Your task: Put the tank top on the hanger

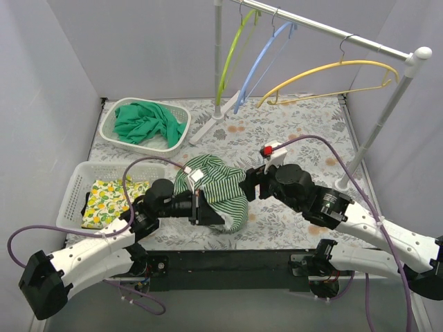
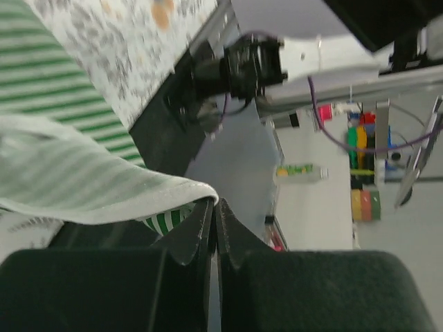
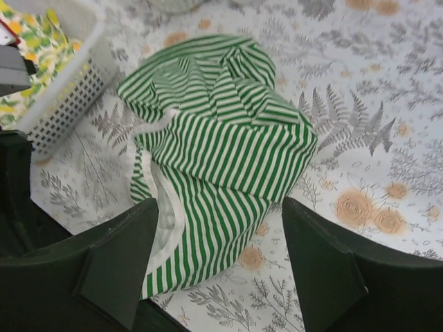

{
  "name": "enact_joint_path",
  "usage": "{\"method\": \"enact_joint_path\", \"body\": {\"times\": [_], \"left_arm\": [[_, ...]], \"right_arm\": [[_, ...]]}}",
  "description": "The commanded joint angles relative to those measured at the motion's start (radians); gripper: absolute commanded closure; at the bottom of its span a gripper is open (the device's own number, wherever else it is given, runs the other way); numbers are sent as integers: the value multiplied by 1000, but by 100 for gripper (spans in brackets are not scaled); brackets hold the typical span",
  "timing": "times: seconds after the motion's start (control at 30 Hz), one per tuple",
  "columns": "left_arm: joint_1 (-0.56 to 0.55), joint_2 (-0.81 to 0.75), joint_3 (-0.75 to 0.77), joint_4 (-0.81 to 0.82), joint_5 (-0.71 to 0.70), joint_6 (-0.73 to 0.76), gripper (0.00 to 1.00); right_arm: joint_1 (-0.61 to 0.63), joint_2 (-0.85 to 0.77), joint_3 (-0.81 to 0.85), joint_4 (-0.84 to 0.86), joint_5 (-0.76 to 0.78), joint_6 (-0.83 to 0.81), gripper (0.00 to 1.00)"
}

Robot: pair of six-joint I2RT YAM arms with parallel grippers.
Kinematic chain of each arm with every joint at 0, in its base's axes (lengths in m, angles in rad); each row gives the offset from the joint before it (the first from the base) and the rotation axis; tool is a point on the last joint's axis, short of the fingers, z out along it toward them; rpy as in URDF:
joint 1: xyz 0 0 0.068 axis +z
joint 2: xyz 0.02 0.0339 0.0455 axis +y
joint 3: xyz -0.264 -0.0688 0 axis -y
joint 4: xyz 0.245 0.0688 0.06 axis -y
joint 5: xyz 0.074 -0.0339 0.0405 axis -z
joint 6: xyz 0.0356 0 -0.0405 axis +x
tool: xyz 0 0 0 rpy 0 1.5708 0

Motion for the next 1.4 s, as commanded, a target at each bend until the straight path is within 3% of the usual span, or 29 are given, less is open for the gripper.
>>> {"method": "enact_joint_path", "body": {"times": [0.0, 0.13, 0.47, 0.7, 0.8, 0.9, 0.93, 1.03, 1.1, 1.2, 1.23, 1.37], "left_arm": [[-119, -77, -98, 44, -24, -89, 100], [-212, -105, -162, -27, -69, -167, 100], [-278, -264, -258, -222, -248, -288, 100], [-278, -370, -236, -406, -382, -311, 100], [-278, -364, -232, -418, -418, -319, 100], [-278, -351, -194, -473, -480, -322, 100], [-278, -347, -175, -492, -497, -317, 100], [-278, -323, -109, -561, -564, -288, 100], [-278, -300, -86, -602, -590, -273, 100], [-278, -279, -84, -598, -591, -268, 100], [-278, -268, -86, -595, -587, -267, 100], [-278, -262, -92, -585, -583, -268, 100]], "right_arm": [[-6, 63, -46, -14, -82, 42, 20], [-39, 164, -31, 19, -138, -2, 21], [-85, 684, 240, 127, -476, -148, 25], [-62, 829, 273, 136, -407, -171, 27], [-60, 849, 299, 103, -291, -168, 38], [-60, 829, 303, 80, -188, -158, 67], [-60, 804, 297, 70, -169, -156, 82], [-60, 740, 277, 55, -105, -147, 99], [-60, 703, 256, 52, -92, -142, 99], [-56, 649, 233, 59, -215, -170, 69], [-37, 642, 227, 66, -249, -194, 54], [59, 692, 214, 53, -174, -288, 36]]}}
